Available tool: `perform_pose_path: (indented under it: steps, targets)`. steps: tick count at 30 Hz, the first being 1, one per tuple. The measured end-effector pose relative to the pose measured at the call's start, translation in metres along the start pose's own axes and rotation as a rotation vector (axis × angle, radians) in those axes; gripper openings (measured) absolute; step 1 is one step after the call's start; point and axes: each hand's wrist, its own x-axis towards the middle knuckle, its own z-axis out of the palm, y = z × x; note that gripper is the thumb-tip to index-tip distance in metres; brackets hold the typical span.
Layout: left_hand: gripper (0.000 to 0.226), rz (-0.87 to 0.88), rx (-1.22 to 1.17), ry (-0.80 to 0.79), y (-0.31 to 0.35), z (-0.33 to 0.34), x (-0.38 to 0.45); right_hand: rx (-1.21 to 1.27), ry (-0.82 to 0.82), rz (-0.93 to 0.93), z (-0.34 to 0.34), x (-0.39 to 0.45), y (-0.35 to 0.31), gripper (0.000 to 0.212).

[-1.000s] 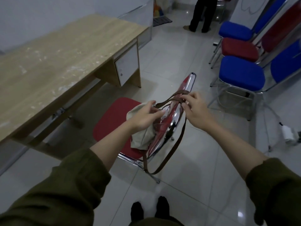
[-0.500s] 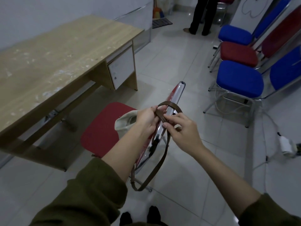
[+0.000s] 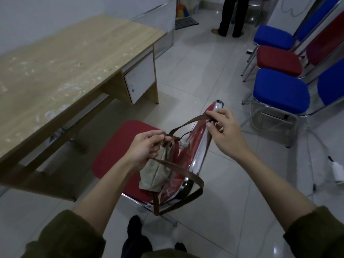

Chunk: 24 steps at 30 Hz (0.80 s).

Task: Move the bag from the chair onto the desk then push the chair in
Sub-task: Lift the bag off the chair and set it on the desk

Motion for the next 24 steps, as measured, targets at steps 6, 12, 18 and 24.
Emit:
perform_pose_path:
  steps: [6, 12, 18, 24]
  targets:
    - [0.020, 0.059, 0.125, -0.138, 0.024, -0.022, 0.037, -0.247, -0.141, 0.023, -0.016, 0.055, -0.013, 0.017]
    - [0.016, 0.025, 0.216, -0.259, 0.042, -0.068, 0.076, -0.370, -0.035, -0.004, 0.007, 0.100, -0.033, 0.012]
    - [0.022, -0.075, 0.437, -0.369, 0.027, -0.124, 0.095, -0.475, -0.248, 0.075, 0.081, 0.119, -0.049, 0.012]
    - [0.024, -0.178, 0.579, -0.542, 0.004, -0.142, 0.117, -0.331, -0.269, 0.361, 0.127, 0.098, -0.055, 0.030]
